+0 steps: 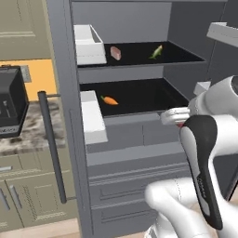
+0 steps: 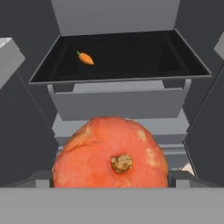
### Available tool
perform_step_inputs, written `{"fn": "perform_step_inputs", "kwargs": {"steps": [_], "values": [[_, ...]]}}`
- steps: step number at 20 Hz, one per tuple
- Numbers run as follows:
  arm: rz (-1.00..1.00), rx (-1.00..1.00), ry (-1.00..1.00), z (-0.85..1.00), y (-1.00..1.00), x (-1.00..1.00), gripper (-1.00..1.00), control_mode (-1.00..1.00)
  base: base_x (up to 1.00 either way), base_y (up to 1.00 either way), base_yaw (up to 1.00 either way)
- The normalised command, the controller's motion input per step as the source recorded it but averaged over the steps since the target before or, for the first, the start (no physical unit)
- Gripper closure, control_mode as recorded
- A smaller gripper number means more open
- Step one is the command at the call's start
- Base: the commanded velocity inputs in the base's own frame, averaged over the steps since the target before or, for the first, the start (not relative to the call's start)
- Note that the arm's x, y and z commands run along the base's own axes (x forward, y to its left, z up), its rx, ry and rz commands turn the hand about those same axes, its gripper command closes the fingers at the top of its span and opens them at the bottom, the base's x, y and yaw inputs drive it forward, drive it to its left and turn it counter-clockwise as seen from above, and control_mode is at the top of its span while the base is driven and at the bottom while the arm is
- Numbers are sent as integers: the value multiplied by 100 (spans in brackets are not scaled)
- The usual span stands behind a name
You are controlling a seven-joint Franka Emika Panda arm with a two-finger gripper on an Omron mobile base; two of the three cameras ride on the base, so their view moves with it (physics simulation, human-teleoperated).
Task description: Gather the carrot and squash from the fridge and place them on a tray on the dining counter. Then gather the steak and fish from the fridge and place them on the other tray.
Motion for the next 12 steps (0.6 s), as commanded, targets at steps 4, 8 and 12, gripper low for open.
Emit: {"fn": "perform_step_inputs", "kwargs": {"steps": [4,8,12], "values": [[0,0,0,0,0,0,100,100,-68,13,-29],[0,0,0,0,0,0,100,100,-59,26,-40],[0,0,0,0,0,0,100,100,-52,50,-44]]}}
